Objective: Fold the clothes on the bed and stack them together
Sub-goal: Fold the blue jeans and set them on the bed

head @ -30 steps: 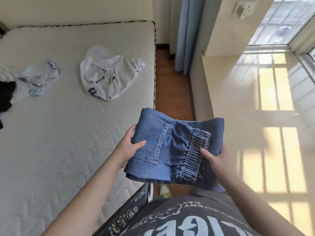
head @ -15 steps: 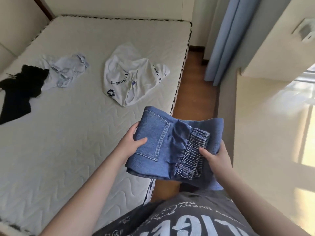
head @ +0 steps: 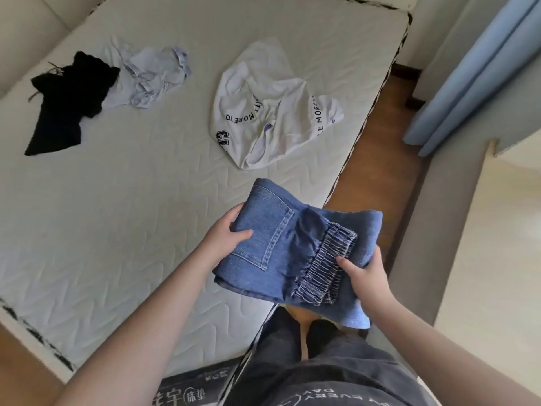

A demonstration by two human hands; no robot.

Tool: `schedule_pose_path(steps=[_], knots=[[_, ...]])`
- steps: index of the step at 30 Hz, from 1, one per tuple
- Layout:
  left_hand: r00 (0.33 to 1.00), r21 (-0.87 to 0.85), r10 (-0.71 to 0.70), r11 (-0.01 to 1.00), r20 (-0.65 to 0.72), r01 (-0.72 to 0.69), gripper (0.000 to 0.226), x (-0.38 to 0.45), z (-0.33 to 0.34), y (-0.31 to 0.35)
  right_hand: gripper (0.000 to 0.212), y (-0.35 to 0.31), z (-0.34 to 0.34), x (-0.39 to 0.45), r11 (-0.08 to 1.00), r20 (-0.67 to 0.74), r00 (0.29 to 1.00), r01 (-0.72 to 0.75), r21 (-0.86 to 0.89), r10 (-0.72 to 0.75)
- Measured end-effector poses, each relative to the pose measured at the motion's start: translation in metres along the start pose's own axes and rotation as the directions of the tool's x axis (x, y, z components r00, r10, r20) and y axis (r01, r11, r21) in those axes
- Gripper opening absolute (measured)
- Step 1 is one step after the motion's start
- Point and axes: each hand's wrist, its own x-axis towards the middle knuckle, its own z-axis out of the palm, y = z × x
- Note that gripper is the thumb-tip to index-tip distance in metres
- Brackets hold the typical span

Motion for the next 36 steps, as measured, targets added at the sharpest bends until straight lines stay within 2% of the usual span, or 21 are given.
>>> schedule_pose_path(steps=[9, 13, 17, 24, 28, 30, 33, 36], knots=[[1.0, 0.159, -0.021, 0.987, -0.023, 0.024, 0.068, 0.077, -0.073, -0.064, 0.049, 0.039, 0.104, 0.056, 0.971, 0.056, 0.972, -0.23, 0.064, 0.227], [0.997, 0.263, -0.052, 0.963, -0.059, 0.065, 0.066, 0.111, -0.101, -0.102, 0.042, 0.063, 0.147, 0.088, 0.925, 0.112, 0.921, -0.379, 0.038, 0.373], [0.987, 0.361, -0.115, 0.921, -0.108, 0.147, 0.05, 0.145, -0.125, -0.133, 0.039, 0.085, 0.19, 0.115, 0.893, 0.111, 0.894, -0.444, 0.079, 0.435], [0.986, 0.376, -0.147, 0.912, -0.073, 0.164, 0.047, 0.203, -0.159, -0.175, 0.035, 0.115, 0.234, 0.148, 0.801, 0.183, 0.811, -0.581, 0.141, 0.556], [0.965, 0.434, -0.26, 0.867, -0.027, 0.246, 0.054, 0.225, -0.159, -0.202, 0.035, 0.126, 0.231, 0.165, 0.828, 0.194, 0.814, -0.561, 0.013, 0.548], [0.951, 0.425, -0.297, 0.853, -0.084, 0.303, 0.064, 0.234, -0.155, -0.208, 0.042, 0.127, 0.225, 0.173, 0.841, 0.145, 0.832, -0.542, 0.007, 0.535], [0.938, 0.411, -0.273, 0.846, -0.212, 0.339, 0.078, 0.251, -0.15, -0.211, 0.034, 0.126, 0.218, 0.189, 0.866, 0.144, 0.86, -0.499, 0.034, 0.49], [0.929, 0.421, -0.286, 0.831, -0.236, 0.363, 0.063, 0.266, -0.144, -0.215, 0.02, 0.121, 0.218, 0.2, 0.858, 0.169, 0.849, -0.512, 0.033, 0.5]])
